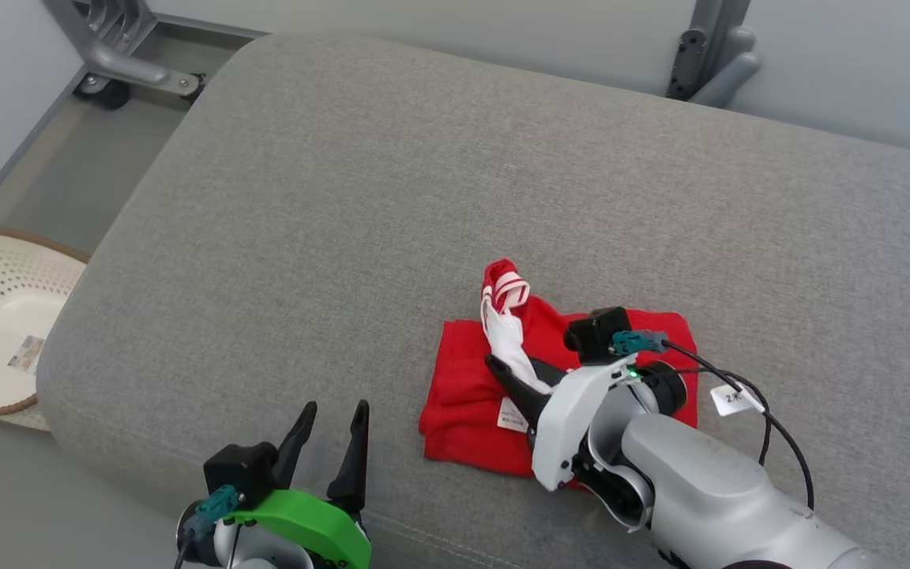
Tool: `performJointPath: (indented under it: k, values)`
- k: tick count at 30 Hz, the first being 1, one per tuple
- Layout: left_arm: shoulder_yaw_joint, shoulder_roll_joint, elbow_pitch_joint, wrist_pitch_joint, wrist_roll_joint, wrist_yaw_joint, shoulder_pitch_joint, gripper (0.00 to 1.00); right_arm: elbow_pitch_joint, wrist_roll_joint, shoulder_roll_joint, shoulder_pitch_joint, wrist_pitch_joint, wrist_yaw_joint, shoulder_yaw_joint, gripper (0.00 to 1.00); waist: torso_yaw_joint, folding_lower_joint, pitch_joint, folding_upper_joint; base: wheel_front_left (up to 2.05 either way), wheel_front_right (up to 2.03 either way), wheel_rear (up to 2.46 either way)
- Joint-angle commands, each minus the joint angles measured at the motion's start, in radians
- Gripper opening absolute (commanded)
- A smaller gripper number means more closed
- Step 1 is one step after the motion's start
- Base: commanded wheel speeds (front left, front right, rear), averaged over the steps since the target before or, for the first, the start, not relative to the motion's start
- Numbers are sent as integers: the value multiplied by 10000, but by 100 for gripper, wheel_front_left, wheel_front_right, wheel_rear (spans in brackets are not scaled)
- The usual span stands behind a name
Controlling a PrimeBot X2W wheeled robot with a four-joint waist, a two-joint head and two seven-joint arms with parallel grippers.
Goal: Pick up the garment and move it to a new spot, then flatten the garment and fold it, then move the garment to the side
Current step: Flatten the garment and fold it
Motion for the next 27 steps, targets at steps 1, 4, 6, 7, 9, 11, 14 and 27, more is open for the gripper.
performJointPath:
  k: [1,4,6,7,9,11,14,27]
  values:
    - [65,14,-66,7,-68,90,-158,100,52,146,99,-132,-246,1,-31,100,210,0,236,0,0,0,0]
    - [217,18,-81,7,-44,151,-104,100,-66,336,119,-248,-520,1,-77,100,43,0,235,0,0,0,0]
    - [370,11,-88,7,32,160,-80,100,-399,573,74,-355,-832,1,-230,100,-180,0,185,0,0,0,0]
    - [477,11,-105,7,62,177,-64,100,-612,711,-2,-375,-958,1,-380,100,-311,0,147,0,0,0,0]
    - [677,19,-147,7,118,192,-19,100,-985,853,-299,-462,-1140,-1,-861,100,-587,0,58,0,0,0,0]
    - [860,16,-182,7,183,189,39,100,-1247,849,-594,-399,-1206,-1,-1485,100,-864,0,-28,0,0,0,0]
    - [1073,16,-221,7,290,151,102,100,-1594,511,-1015,27,-1202,1,-2669,100,-1220,0,-129,0,0,0,0]
    - [1186,19,-179,7,451,3,238,100,-3094,37,-1308,2478,-1206,1,-3043,100,-1480,0,-259,0,0,0,0]
